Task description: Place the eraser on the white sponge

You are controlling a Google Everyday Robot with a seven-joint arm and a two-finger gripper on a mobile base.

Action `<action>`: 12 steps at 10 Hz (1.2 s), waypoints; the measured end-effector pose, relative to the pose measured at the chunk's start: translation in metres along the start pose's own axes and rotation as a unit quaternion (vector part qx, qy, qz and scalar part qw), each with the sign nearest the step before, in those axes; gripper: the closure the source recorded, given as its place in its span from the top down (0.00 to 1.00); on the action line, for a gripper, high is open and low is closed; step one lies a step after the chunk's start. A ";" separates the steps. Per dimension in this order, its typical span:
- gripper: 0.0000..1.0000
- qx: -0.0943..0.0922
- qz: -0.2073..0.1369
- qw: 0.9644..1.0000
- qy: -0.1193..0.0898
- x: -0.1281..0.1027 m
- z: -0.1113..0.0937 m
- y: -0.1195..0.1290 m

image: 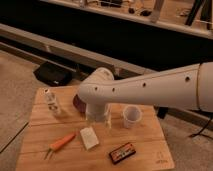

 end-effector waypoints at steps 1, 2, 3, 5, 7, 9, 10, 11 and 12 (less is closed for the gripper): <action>0.65 0.011 0.010 1.000 0.003 0.007 0.002 -0.005; 0.65 0.025 0.030 0.999 0.009 0.013 0.008 -0.010; 0.65 0.025 0.043 0.999 0.008 0.013 0.007 -0.011; 0.65 0.025 0.047 0.999 0.009 0.013 0.008 -0.010; 0.65 0.025 0.048 0.998 0.009 0.013 0.008 -0.011; 0.65 0.025 0.048 0.999 0.009 0.013 0.008 -0.011; 0.65 0.025 0.048 0.999 0.009 0.013 0.008 -0.011; 0.65 0.025 0.048 0.998 0.009 0.013 0.008 -0.011; 0.65 0.011 0.052 0.999 0.003 0.005 0.010 -0.007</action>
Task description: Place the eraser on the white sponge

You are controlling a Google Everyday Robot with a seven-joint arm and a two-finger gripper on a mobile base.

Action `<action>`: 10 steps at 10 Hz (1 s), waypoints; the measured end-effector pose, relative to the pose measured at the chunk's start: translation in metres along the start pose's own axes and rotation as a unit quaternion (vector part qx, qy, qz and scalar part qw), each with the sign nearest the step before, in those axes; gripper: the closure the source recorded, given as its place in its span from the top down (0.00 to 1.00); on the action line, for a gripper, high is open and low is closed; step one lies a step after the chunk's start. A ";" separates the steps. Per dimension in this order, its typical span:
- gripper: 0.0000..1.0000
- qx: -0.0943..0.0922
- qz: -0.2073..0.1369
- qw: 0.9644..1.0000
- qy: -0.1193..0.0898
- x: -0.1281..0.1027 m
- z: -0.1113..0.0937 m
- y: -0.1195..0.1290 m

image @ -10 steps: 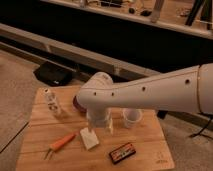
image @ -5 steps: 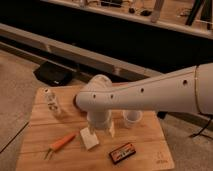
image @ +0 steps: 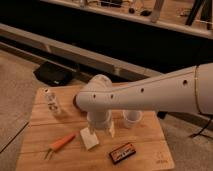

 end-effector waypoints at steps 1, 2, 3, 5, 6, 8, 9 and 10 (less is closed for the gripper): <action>0.65 -0.017 0.004 1.000 -0.008 -0.010 0.001 0.005; 0.65 -0.032 0.008 0.999 -0.019 -0.020 0.000 0.007; 0.65 -0.044 0.013 0.998 -0.036 -0.028 -0.008 0.004; 0.65 -0.034 0.030 0.998 -0.046 -0.025 -0.016 -0.021; 0.65 -0.031 0.033 0.998 -0.047 -0.024 -0.017 -0.026; 0.65 -0.028 0.032 0.998 -0.037 -0.013 -0.014 -0.029; 0.65 -0.025 0.035 0.998 -0.037 -0.013 -0.012 -0.032; 0.65 -0.025 0.034 0.998 -0.036 -0.012 -0.013 -0.031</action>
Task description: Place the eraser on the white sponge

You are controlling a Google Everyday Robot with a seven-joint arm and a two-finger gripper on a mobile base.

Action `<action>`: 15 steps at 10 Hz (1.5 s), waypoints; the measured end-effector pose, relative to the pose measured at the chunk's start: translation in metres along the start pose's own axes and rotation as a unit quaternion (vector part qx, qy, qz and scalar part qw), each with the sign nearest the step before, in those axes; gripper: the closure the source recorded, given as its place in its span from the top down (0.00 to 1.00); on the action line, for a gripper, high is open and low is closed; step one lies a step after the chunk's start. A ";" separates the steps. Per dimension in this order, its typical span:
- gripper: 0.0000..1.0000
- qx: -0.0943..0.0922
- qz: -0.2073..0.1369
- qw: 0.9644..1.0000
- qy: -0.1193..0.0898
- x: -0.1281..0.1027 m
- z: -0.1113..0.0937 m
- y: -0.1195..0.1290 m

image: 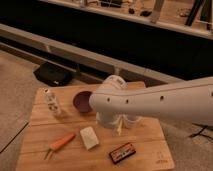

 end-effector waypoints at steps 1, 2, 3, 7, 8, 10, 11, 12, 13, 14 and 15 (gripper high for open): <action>0.65 0.000 -0.001 1.000 0.000 0.000 0.000 0.000; 0.65 0.000 -0.001 1.000 0.000 0.000 0.000 0.000; 0.65 0.000 0.000 1.000 0.000 -0.001 0.000 -0.001; 0.65 0.000 -0.001 1.000 0.001 0.000 0.001 0.001; 0.65 0.000 -0.001 1.000 0.001 0.000 0.001 0.001; 0.65 0.003 -0.035 0.999 0.007 0.011 0.008 0.021; 0.65 0.004 -0.079 0.997 0.014 0.023 0.015 0.047; 0.65 0.006 -0.107 0.994 0.020 0.030 0.019 0.064; 0.65 0.011 -0.149 0.988 0.024 0.033 0.025 0.090; 0.65 0.013 -0.166 0.986 0.026 0.032 0.028 0.102; 0.65 0.015 -0.183 0.983 0.028 0.031 0.029 0.113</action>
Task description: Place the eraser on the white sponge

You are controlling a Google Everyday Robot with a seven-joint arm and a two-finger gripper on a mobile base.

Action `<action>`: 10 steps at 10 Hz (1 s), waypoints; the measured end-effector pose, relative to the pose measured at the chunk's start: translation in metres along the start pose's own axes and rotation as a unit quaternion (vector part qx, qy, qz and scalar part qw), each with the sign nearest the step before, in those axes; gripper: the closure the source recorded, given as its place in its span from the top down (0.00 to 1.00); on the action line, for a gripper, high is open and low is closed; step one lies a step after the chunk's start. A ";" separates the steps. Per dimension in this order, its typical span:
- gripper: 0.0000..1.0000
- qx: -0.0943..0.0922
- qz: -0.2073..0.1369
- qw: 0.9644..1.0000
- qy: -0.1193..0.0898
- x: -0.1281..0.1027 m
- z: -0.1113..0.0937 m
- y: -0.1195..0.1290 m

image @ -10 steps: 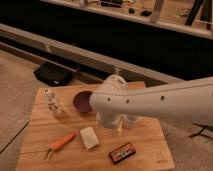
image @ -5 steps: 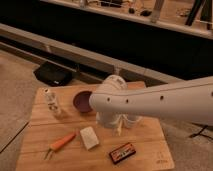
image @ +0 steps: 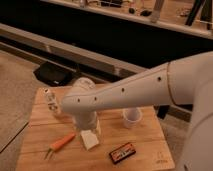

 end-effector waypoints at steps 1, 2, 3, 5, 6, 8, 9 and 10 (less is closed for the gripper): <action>0.65 0.002 -0.008 1.000 0.002 -0.004 0.001 0.002; 0.65 0.004 -0.014 1.000 0.005 -0.006 0.003 0.001; 0.65 0.006 -0.022 1.000 0.009 -0.006 0.005 0.000; 0.65 0.013 -0.051 0.998 0.020 -0.001 0.013 -0.005; 0.65 0.017 -0.068 0.997 0.028 0.003 0.017 -0.009; 0.65 0.024 -0.108 0.993 0.048 0.013 0.026 -0.021; 0.65 0.025 -0.118 0.991 0.055 0.016 0.030 -0.025; 0.65 0.025 -0.125 0.990 0.059 0.018 0.034 -0.031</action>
